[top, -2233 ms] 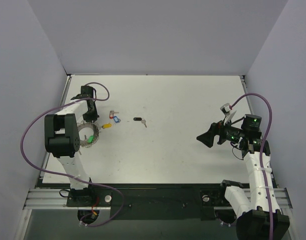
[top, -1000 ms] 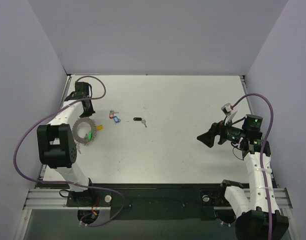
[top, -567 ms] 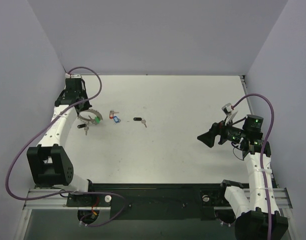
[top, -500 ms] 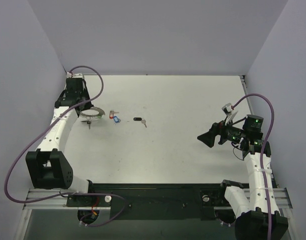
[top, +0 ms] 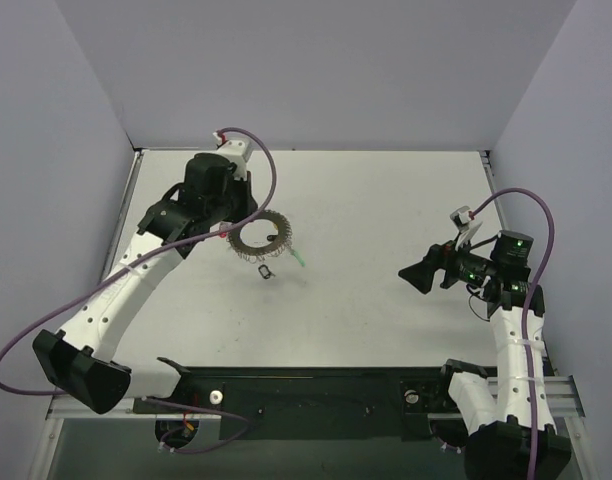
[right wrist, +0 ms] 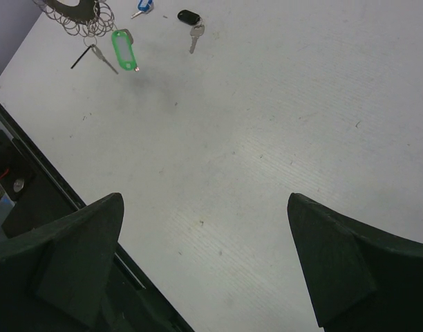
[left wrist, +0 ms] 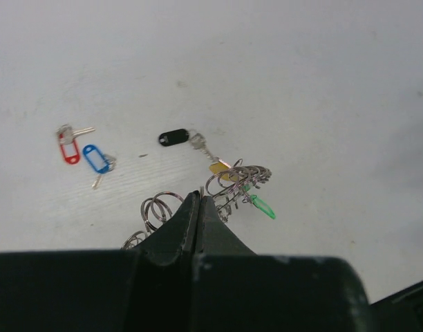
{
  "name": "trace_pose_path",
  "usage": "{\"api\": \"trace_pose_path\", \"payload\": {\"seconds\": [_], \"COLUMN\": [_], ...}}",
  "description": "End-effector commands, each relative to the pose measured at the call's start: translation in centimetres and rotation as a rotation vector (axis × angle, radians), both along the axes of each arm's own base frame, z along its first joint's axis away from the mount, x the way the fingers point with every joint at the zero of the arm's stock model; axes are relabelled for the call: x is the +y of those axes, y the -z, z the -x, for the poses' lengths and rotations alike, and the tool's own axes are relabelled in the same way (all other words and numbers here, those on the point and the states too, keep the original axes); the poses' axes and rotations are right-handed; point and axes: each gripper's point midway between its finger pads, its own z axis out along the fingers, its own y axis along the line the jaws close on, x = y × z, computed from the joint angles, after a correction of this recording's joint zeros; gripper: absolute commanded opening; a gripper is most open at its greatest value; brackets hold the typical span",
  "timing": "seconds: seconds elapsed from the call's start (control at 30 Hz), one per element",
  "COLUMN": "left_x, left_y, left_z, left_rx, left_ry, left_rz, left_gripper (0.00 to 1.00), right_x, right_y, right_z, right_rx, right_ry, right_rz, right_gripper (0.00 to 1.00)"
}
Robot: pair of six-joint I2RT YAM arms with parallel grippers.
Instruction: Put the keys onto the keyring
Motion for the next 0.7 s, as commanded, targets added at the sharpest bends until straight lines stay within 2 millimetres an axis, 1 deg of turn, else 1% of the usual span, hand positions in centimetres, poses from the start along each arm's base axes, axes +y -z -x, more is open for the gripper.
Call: {"api": "trace_pose_path", "payload": {"seconds": [0.0,0.03,0.07,0.1,0.13,0.17,0.2,0.23,0.27,0.3,0.33,0.37,0.4,0.43,0.47,0.5,0.53,0.57,0.6,0.63,0.67], "left_x": [-6.9,-9.1,-10.3,-12.5,-13.6,-15.7,-16.9,-18.7,-19.9,-21.5,-22.8,-23.9,-25.2,-26.1,-27.0,-27.8,-28.6,-29.4,-30.2,-30.7,-31.4], "left_y": [-4.5,-4.2,-4.0,-3.2,-3.7,-2.6,-3.0,-1.8,-2.5,-1.0,-1.5,-0.4,-0.9,0.4,-0.3,0.7,0.1,1.0,0.3,1.0,0.5], "left_z": [1.0,1.6,1.7,2.1,2.1,2.6,2.7,3.0,3.0,3.2,3.6,3.4,3.7,3.5,3.5,3.2,3.1,2.8,2.6,2.4,2.4], "left_rx": [-0.074,-0.060,-0.053,-0.034,-0.044,-0.017,-0.030,-0.008,-0.023,-0.002,-0.013,0.003,-0.004,0.015,0.001,0.018,0.009,0.021,0.012,0.022,0.017], "left_ry": [0.148,0.196,0.219,0.263,0.281,0.321,0.343,0.375,0.394,0.423,0.449,0.459,0.496,0.512,0.525,0.536,0.550,0.556,0.569,0.576,0.587], "left_rz": [0.135,0.143,0.146,0.138,0.152,0.150,0.165,0.150,0.161,0.135,0.142,0.128,0.152,0.143,0.158,0.157,0.181,0.180,0.213,0.213,0.241], "left_gripper": [0.00,0.00,0.00,0.00,0.00,0.00,0.00,0.00,0.00,0.00,0.00,0.00,0.00,0.00,0.00,0.00,0.00,0.00,0.00,0.00,0.00], "right_x": [-0.1,-0.3,-0.4,-0.7,-0.8,-1.0,-1.1,-1.2,-1.4,-1.6,-1.8,-2.0,-2.2,-2.5,-2.8,-3.2,-3.4,-3.7,-4.0,-4.3,-4.6], "right_y": [-1.5,-1.5,-1.7,-1.7,-1.7,-1.8,-1.8,-1.8,-2.0,-2.0,-2.1,-2.0,-2.1,-2.1,-2.2,-2.1,-2.0,-2.0,-2.0,-1.9,-1.9], "right_z": [-0.1,-0.2,-0.2,-0.4,-0.4,-0.5,-0.5,-0.5,-0.6,-0.7,-0.8,-0.9,-1.0,-1.1,-1.2,-1.4,-1.5,-1.6,-1.7,-1.8,-2.0], "right_rx": [-0.052,-0.054,-0.058,-0.058,-0.055,-0.059,-0.058,-0.056,-0.062,-0.058,-0.060,-0.058,-0.059,-0.056,-0.059,-0.052,-0.051,-0.049,-0.049,-0.044,-0.043], "right_ry": [-0.008,0.002,0.008,0.023,0.028,0.038,0.043,0.051,0.062,0.073,0.083,0.096,0.108,0.124,0.140,0.162,0.174,0.192,0.206,0.223,0.242], "right_rz": [-0.012,-0.012,-0.010,-0.007,-0.011,-0.007,-0.008,-0.005,-0.001,0.000,0.003,0.008,0.011,0.016,0.021,0.027,0.031,0.037,0.039,0.042,0.046], "right_gripper": [1.00,1.00,1.00,1.00,1.00,1.00,1.00,1.00,1.00,1.00,1.00,1.00,1.00,1.00,1.00,1.00,1.00,1.00,1.00,1.00,1.00]}}
